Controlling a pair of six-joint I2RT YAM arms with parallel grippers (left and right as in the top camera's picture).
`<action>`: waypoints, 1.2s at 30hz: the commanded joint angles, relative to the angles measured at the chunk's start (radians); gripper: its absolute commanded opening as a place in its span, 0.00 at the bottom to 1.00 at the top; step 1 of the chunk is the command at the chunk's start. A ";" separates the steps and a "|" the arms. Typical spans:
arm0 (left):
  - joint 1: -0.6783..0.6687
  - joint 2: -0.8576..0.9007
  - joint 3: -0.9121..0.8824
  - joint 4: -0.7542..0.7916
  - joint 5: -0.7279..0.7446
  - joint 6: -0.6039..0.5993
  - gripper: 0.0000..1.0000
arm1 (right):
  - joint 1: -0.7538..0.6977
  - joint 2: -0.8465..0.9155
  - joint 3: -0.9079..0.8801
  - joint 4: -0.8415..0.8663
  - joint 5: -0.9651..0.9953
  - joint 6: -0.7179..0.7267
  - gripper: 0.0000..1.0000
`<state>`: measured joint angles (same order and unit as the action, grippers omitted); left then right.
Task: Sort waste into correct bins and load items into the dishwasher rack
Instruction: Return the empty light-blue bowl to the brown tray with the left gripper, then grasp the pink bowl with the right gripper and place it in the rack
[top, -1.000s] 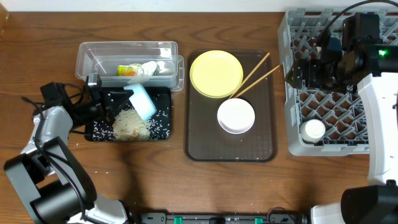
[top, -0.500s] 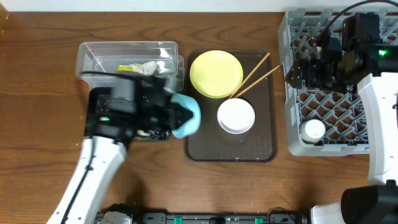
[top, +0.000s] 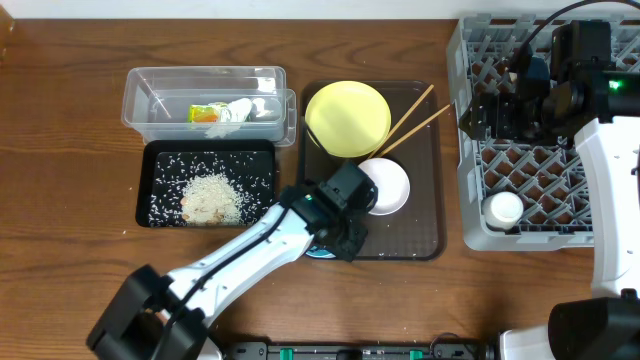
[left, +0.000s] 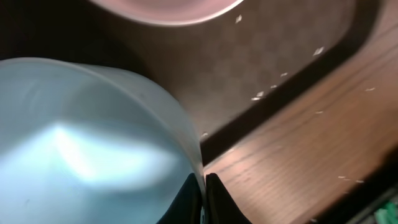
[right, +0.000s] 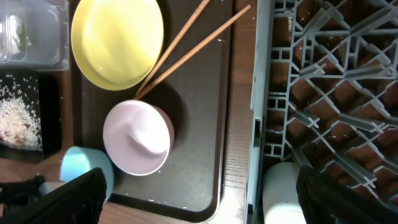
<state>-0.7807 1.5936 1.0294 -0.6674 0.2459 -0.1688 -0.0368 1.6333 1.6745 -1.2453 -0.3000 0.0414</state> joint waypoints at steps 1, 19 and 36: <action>0.002 0.000 0.050 -0.004 -0.057 0.018 0.30 | 0.012 -0.012 0.011 -0.001 -0.029 -0.005 0.95; 0.331 -0.240 0.299 -0.246 -0.053 -0.106 0.59 | 0.279 0.012 -0.252 0.279 0.043 0.195 0.77; 0.645 -0.309 0.297 -0.349 -0.056 -0.088 0.82 | 0.378 0.269 -0.417 0.386 0.221 0.271 0.24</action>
<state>-0.1402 1.2812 1.3235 -1.0145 0.1955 -0.2615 0.3378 1.8957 1.2598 -0.8646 -0.1051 0.2955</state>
